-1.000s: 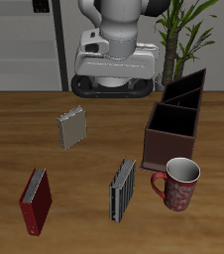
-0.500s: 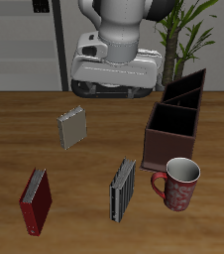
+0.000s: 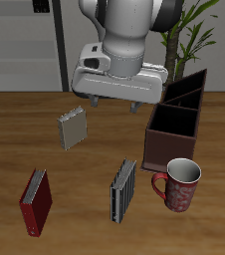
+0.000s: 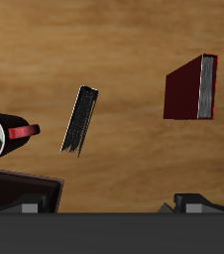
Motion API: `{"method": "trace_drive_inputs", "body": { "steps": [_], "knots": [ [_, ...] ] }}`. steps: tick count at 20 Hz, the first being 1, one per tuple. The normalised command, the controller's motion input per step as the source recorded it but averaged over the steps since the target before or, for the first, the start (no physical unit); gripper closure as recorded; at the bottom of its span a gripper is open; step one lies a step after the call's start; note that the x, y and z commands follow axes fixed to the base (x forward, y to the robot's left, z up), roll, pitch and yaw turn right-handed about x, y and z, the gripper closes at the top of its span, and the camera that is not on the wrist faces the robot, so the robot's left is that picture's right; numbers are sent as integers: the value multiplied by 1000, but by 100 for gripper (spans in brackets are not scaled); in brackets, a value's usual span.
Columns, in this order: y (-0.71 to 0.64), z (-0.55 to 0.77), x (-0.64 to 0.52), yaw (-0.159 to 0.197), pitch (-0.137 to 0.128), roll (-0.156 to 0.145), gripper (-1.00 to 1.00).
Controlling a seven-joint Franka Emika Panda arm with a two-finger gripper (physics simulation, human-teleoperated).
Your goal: Place the striped book into the left desk caddy's left compartment
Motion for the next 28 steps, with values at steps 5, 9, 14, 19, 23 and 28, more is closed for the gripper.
{"method": "trace_drive_inputs", "body": {
  "steps": [5, 9, 14, 19, 23, 28],
  "knots": [
    [419, -248, 306, 5, -29, 45, -100],
    [120, -166, 86, -21, -30, 16, -100],
    [-50, -224, 95, -29, -27, -9, -100],
    [-41, -348, 79, -39, -25, -14, -100],
    [-99, -464, 101, -47, 14, 4, -100],
    [-72, -420, 38, -28, 17, -10, -100]
  ]
}}
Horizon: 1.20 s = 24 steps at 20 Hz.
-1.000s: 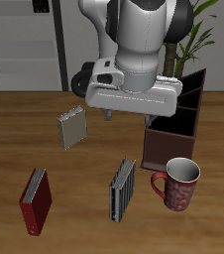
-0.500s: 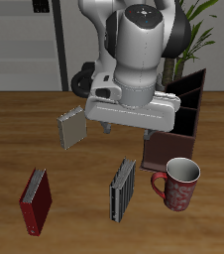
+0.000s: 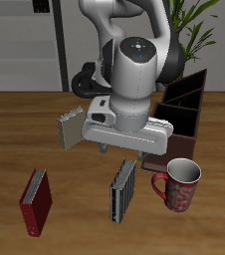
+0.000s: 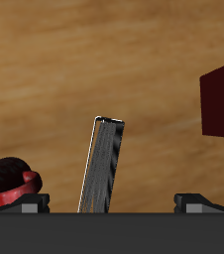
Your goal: Place the striped book into the left desk caddy's left compartment
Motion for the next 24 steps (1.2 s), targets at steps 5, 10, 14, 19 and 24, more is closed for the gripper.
{"method": "trace_drive_inputs", "body": {
  "steps": [5, 10, 14, 19, 24],
  "knots": [
    [-24, -285, 25, -10, 23, 14, -100],
    [-19, -380, 57, -16, 36, -9, -100],
    [-132, -340, 47, -10, 40, -21, -100],
    [57, -318, 27, -3, 39, 37, 100],
    [59, -98, 0, -23, 11, 2, 100]
  ]
}}
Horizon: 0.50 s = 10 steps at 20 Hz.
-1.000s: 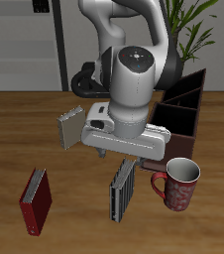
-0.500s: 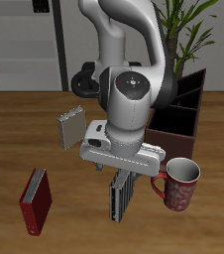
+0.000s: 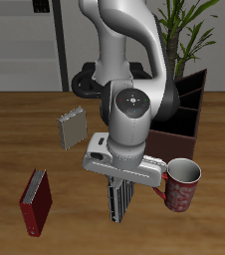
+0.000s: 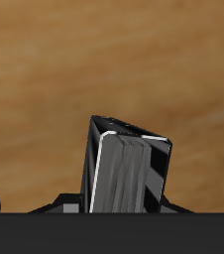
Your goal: Place the striped book into the left desk caddy's left compartment
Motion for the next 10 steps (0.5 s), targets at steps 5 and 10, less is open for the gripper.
{"method": "trace_drive_inputs", "body": {
  "steps": [5, 10],
  "knots": [
    [30, 22, -10, -41, 7, 9, 100],
    [-58, 272, -95, -20, -31, -25, 100]
  ]
}}
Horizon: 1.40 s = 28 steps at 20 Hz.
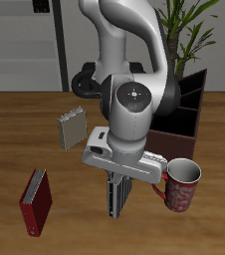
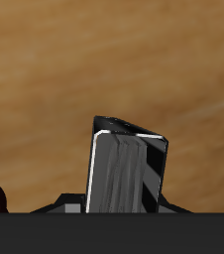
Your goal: Place the striped book into the left desk caddy's left compartment
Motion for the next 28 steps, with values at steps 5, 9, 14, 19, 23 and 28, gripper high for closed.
{"method": "trace_drive_inputs", "body": {
  "steps": [5, 9, 14, 19, 23, 28],
  "knots": [
    [-118, 578, -264, 13, -69, -7, 100],
    [-159, 655, -355, 7, -72, -19, 100],
    [19, 747, -477, 25, -52, -13, 100],
    [313, 756, -745, 39, -77, 60, 100],
    [288, 518, -593, 15, -79, 63, 100],
    [347, 537, -799, 50, -104, 30, 100]
  ]
}}
